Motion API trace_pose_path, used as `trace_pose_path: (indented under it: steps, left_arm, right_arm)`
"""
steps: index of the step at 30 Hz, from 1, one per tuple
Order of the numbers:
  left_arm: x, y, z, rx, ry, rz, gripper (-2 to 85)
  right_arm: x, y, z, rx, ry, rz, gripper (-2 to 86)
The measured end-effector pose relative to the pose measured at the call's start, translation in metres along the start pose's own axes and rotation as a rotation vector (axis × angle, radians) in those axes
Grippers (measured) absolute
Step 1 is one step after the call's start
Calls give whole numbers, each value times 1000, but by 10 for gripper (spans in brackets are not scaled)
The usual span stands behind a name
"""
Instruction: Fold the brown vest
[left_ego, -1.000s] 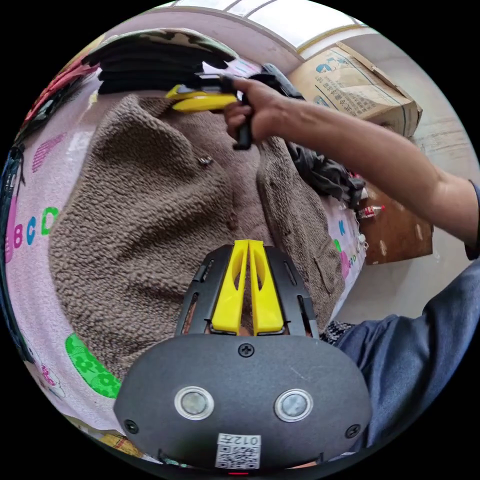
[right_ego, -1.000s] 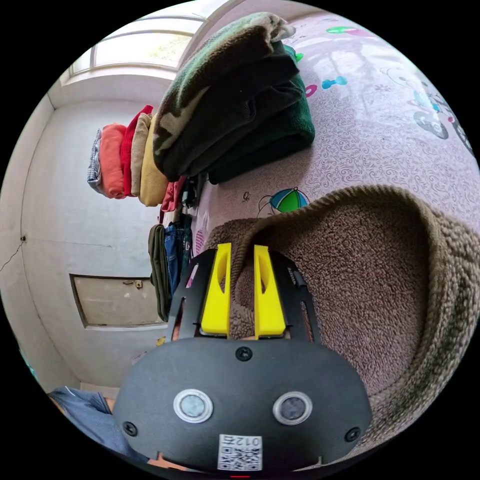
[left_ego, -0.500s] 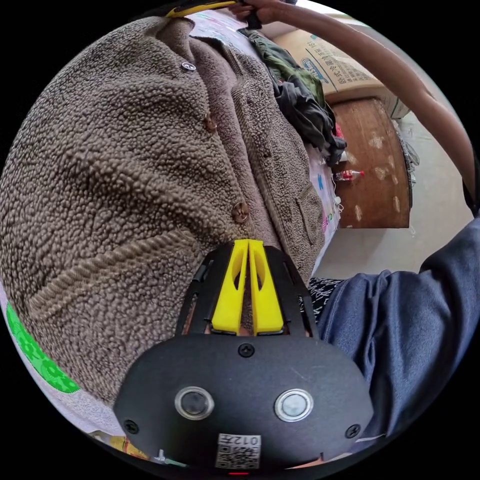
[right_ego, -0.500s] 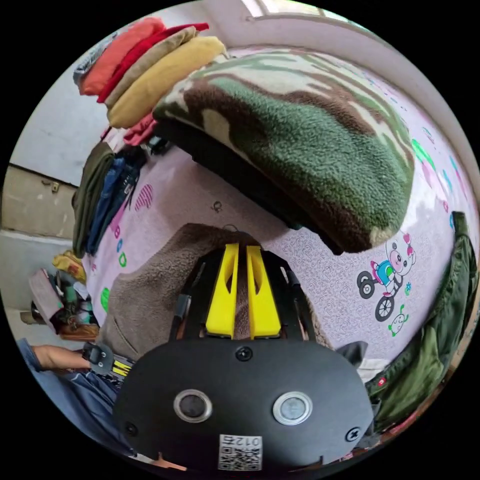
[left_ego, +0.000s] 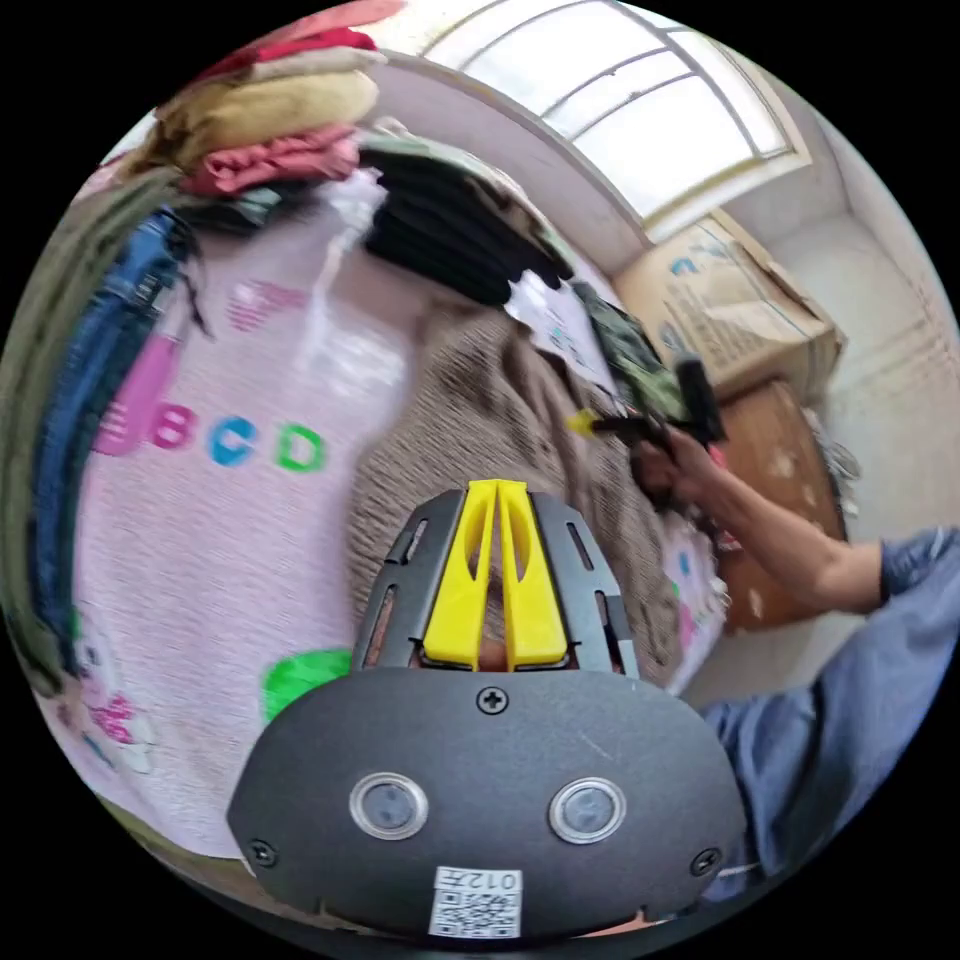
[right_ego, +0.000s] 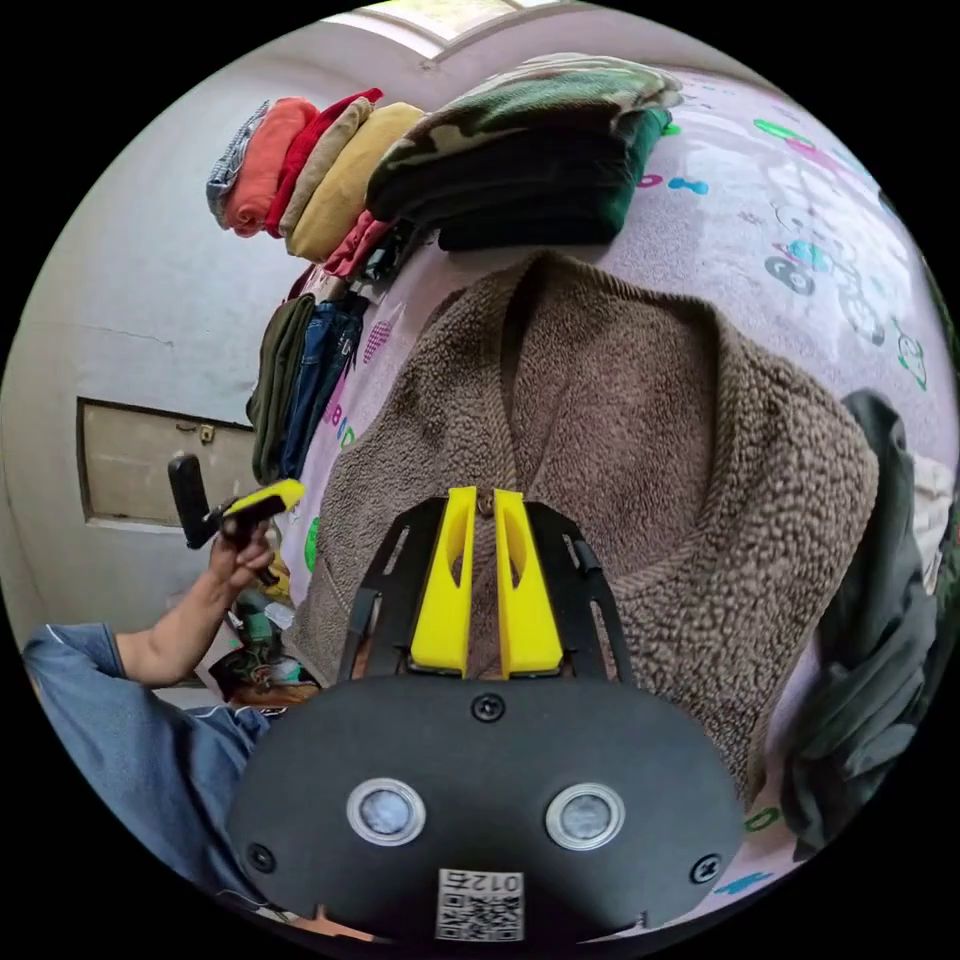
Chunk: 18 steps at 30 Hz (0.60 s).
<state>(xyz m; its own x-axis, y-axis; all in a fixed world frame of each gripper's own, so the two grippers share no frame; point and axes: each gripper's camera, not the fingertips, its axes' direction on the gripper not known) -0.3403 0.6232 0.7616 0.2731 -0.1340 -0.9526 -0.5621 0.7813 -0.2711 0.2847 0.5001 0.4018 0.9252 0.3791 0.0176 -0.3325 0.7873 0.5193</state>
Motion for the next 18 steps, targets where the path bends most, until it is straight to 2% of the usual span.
trace_pose_path:
  steps: [2,8,18]
  left_arm:
    - [-35,-39,-12,23,-146,-31,-2]
    - [-90,-109,27,-175,-24,-46,-2]
    - [-81,-129,60,-266,14,65,-1]
  right_arm:
    - [2,15,4,13,-37,32,25]
    - [-3,15,11,-8,-8,20,39]
    - [-18,-17,20,-19,110,-30,52]
